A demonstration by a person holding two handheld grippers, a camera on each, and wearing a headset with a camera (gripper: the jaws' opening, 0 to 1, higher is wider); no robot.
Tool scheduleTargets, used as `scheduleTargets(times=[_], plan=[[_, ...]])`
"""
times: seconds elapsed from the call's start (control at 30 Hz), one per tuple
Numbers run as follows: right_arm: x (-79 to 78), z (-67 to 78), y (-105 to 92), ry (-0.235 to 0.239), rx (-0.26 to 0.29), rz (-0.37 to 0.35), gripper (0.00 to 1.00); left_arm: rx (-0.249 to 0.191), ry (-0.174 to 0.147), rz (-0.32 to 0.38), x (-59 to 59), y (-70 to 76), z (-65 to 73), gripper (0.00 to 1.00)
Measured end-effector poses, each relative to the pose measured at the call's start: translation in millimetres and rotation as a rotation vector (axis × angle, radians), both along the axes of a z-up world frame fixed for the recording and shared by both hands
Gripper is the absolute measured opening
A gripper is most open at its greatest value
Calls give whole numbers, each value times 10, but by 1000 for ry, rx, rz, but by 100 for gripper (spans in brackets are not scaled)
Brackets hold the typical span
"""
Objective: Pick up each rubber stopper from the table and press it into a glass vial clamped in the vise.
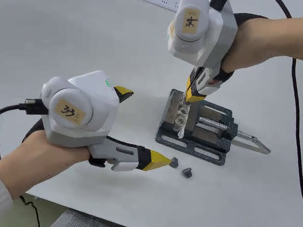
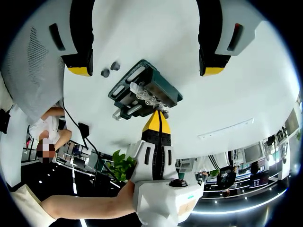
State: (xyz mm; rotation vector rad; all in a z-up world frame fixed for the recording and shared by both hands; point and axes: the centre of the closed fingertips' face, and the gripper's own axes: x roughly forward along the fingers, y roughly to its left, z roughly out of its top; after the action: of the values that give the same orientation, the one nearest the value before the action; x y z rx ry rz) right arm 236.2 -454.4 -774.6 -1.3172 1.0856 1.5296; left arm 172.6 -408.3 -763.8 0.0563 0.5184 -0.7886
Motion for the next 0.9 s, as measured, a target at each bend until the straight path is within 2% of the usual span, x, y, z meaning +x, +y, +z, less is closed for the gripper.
scheduleTargets(times=[0.2,0.33,0.47,0.6,0.9], plan=[[5,6,15,-2,13,18,0,0,-1,-6,14,-31,17,92],[5,19,35,-12,28,62,0,-4,-8,-8,28,-36,66,92],[9,35,13,6,59,18,0,1,-11,-13,31,-27,88,92],[-11,31,0,-13,103,84,0,8,-16,-15,42,-23,114,92],[9,23,27,-12,110,84,0,15,-25,-10,51,2,138,92]])
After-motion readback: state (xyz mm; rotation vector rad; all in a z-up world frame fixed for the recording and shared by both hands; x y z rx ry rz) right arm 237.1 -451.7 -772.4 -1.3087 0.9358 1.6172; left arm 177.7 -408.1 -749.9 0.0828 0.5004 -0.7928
